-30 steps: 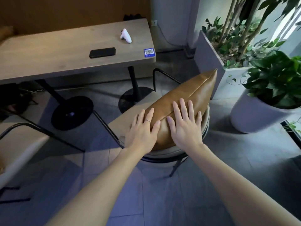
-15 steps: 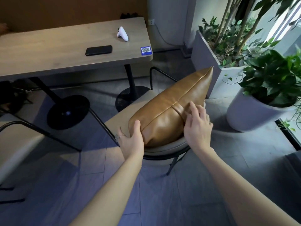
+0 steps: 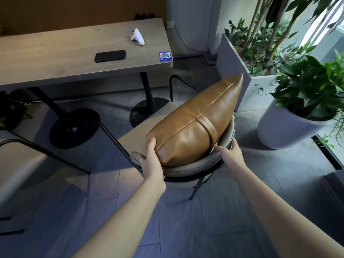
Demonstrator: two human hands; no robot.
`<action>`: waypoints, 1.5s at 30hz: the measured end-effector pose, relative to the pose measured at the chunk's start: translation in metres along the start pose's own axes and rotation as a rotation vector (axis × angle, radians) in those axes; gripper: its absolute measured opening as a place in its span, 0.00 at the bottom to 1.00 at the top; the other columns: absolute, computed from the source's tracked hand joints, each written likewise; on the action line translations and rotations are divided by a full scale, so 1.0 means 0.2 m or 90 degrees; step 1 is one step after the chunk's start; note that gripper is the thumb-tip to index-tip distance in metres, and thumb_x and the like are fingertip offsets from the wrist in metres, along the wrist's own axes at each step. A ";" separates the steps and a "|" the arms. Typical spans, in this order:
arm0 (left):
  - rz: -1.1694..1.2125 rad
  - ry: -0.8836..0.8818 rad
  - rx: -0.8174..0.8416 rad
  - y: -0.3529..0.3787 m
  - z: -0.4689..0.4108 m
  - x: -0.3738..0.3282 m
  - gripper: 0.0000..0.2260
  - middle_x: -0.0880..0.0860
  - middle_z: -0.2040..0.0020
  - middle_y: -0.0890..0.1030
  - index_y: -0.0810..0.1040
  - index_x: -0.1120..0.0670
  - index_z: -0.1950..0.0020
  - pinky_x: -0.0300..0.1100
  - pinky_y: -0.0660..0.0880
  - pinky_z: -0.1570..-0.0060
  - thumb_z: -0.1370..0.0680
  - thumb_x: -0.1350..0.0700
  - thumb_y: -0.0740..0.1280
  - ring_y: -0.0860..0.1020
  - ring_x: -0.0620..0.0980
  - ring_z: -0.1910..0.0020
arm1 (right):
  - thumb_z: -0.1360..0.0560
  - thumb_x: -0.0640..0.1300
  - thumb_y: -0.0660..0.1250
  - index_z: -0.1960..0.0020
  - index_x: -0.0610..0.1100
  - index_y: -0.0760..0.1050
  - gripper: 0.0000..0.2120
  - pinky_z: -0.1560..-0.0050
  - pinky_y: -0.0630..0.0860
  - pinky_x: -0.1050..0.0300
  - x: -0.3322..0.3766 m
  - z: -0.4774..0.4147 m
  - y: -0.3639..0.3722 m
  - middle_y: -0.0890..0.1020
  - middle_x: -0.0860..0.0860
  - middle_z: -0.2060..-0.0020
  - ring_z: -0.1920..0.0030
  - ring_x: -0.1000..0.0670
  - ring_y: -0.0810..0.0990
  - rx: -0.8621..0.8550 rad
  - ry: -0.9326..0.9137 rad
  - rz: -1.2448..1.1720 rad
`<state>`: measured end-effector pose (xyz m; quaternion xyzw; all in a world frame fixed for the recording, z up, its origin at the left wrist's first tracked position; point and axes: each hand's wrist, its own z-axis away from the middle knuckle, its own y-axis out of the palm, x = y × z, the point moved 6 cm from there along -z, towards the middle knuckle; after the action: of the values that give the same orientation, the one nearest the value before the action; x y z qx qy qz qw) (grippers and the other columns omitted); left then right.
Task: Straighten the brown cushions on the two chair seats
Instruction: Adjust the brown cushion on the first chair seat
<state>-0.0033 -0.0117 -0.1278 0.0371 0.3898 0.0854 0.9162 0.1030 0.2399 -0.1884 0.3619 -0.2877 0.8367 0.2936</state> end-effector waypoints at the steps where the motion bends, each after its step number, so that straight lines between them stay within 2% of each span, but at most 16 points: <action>1: 0.005 0.006 -0.003 0.00 -0.01 0.00 0.52 0.48 0.29 0.75 0.61 0.39 0.21 0.64 0.69 0.30 0.43 0.26 0.72 0.75 0.58 0.33 | 0.41 0.59 0.72 0.26 0.63 0.63 0.44 0.54 0.85 0.35 0.00 0.00 0.00 0.80 0.51 0.35 0.40 0.41 0.81 -0.001 0.002 0.000; 4: 0.024 0.011 -0.002 0.00 -0.05 -0.01 0.52 0.48 0.29 0.75 0.62 0.39 0.22 0.64 0.69 0.29 0.43 0.27 0.74 0.75 0.57 0.34 | 0.38 0.57 0.73 0.27 0.63 0.64 0.41 0.54 0.85 0.36 0.00 0.00 0.01 0.81 0.51 0.37 0.42 0.41 0.82 -0.005 0.000 0.001; 9: 0.030 0.001 0.008 -0.02 -0.09 -0.05 0.54 0.49 0.28 0.75 0.64 0.42 0.21 0.63 0.68 0.29 0.44 0.27 0.74 0.74 0.57 0.32 | 0.38 0.57 0.74 0.26 0.62 0.64 0.42 0.58 0.86 0.41 0.00 -0.01 0.06 0.81 0.49 0.36 0.41 0.41 0.83 0.007 -0.006 -0.009; 12: 0.022 0.007 0.020 -0.05 -0.14 -0.12 0.53 0.49 0.28 0.75 0.65 0.42 0.21 0.64 0.68 0.29 0.44 0.28 0.74 0.74 0.57 0.31 | 0.37 0.58 0.75 0.23 0.62 0.60 0.46 0.56 0.86 0.42 0.01 0.01 0.13 0.77 0.51 0.31 0.38 0.41 0.81 0.006 -0.010 -0.021; 16: 0.008 0.020 0.032 -0.08 -0.22 -0.21 0.50 0.50 0.30 0.76 0.67 0.44 0.22 0.64 0.69 0.30 0.41 0.30 0.74 0.75 0.57 0.33 | 0.30 0.55 0.75 0.19 0.59 0.54 0.46 0.56 0.85 0.47 0.01 0.03 0.23 0.74 0.52 0.29 0.37 0.42 0.79 -0.014 -0.024 -0.031; 20: 0.004 0.022 0.033 -0.09 -0.25 -0.22 0.49 0.51 0.31 0.77 0.69 0.46 0.23 0.62 0.70 0.30 0.41 0.30 0.74 0.76 0.58 0.35 | 0.32 0.56 0.76 0.20 0.58 0.58 0.46 0.54 0.86 0.44 -0.02 0.00 0.24 0.76 0.52 0.32 0.38 0.43 0.80 -0.027 -0.019 -0.038; 22: 0.005 0.020 0.031 -0.09 -0.25 -0.21 0.52 0.51 0.29 0.77 0.68 0.46 0.22 0.61 0.70 0.30 0.43 0.29 0.73 0.76 0.58 0.33 | 0.34 0.55 0.77 0.26 0.55 0.69 0.38 0.54 0.86 0.39 -0.02 -0.02 0.23 0.82 0.50 0.37 0.43 0.43 0.84 -0.010 -0.009 -0.066; 24: 0.000 0.029 0.025 -0.08 -0.25 -0.21 0.53 0.51 0.29 0.76 0.67 0.47 0.21 0.60 0.70 0.29 0.43 0.29 0.71 0.75 0.58 0.33 | 0.28 0.49 0.77 0.34 0.48 0.77 0.23 0.56 0.86 0.41 0.00 -0.01 0.23 0.87 0.44 0.45 0.51 0.43 0.87 0.019 -0.007 -0.109; 25: 0.001 0.034 0.023 -0.08 -0.25 -0.22 0.53 0.52 0.29 0.76 0.67 0.48 0.21 0.60 0.70 0.29 0.43 0.29 0.71 0.75 0.58 0.33 | 0.25 0.46 0.76 0.38 0.46 0.79 0.17 0.59 0.86 0.44 0.01 -0.01 0.24 0.87 0.42 0.48 0.55 0.43 0.86 0.034 -0.006 -0.130; 27: -0.001 0.041 0.026 -0.08 -0.28 -0.25 0.54 0.52 0.29 0.76 0.68 0.48 0.21 0.61 0.70 0.29 0.45 0.29 0.70 0.75 0.58 0.33 | 0.23 0.45 0.74 0.40 0.46 0.79 0.13 0.61 0.86 0.48 0.02 0.00 0.26 0.88 0.42 0.50 0.57 0.43 0.86 0.039 -0.009 -0.137; 30: -0.007 0.051 0.027 -0.09 -0.33 -0.33 0.54 0.52 0.29 0.75 0.68 0.47 0.21 0.63 0.69 0.30 0.46 0.29 0.71 0.75 0.59 0.33 | 0.27 0.51 0.76 0.37 0.50 0.78 0.19 0.55 0.86 0.43 0.03 -0.01 0.32 0.87 0.44 0.46 0.50 0.41 0.87 0.022 -0.002 -0.118; 33: -0.007 0.052 0.020 -0.12 -0.38 -0.40 0.54 0.52 0.30 0.76 0.68 0.48 0.22 0.63 0.70 0.30 0.46 0.30 0.72 0.75 0.59 0.34 | 0.38 0.61 0.80 0.29 0.52 0.73 0.40 0.57 0.87 0.43 0.03 0.00 0.40 0.85 0.47 0.40 0.45 0.40 0.86 0.015 0.001 -0.110; 35: -0.008 0.058 0.018 -0.14 -0.42 -0.46 0.52 0.52 0.32 0.78 0.70 0.48 0.24 0.62 0.71 0.32 0.46 0.31 0.73 0.77 0.59 0.35 | 0.42 0.64 0.81 0.26 0.53 0.70 0.48 0.56 0.87 0.43 0.02 -0.01 0.45 0.82 0.48 0.36 0.43 0.42 0.85 0.004 -0.002 -0.120; 39: -0.025 0.063 -0.002 -0.19 -0.52 -0.57 0.34 0.52 0.38 0.81 0.77 0.47 0.37 0.61 0.76 0.36 0.40 0.35 0.76 0.80 0.58 0.42 | 0.46 0.70 0.81 0.25 0.53 0.68 0.54 0.58 0.87 0.46 0.06 0.02 0.58 0.81 0.47 0.34 0.44 0.43 0.85 -0.015 -0.006 -0.132; 41: -0.034 0.073 -0.014 -0.23 -0.58 -0.64 0.26 0.53 0.40 0.82 0.78 0.47 0.43 0.60 0.77 0.37 0.37 0.38 0.77 0.81 0.58 0.43 | 0.42 0.69 0.79 0.22 0.53 0.64 0.55 0.57 0.87 0.48 0.11 0.08 0.66 0.78 0.48 0.32 0.44 0.44 0.84 -0.015 -0.011 -0.115; 45: -0.038 0.076 -0.038 -0.30 -0.69 -0.78 0.35 0.54 0.41 0.82 0.78 0.51 0.34 0.60 0.78 0.38 0.38 0.40 0.79 0.81 0.58 0.45 | 0.41 0.71 0.75 0.18 0.53 0.56 0.58 0.41 0.82 0.41 0.16 0.16 0.84 0.73 0.48 0.27 0.36 0.43 0.79 -0.038 -0.017 -0.095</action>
<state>-0.2026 -0.1000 -0.1212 -0.0066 0.4417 0.0717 0.8943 -0.0181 0.1159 -0.1905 0.3844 -0.2884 0.7988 0.3621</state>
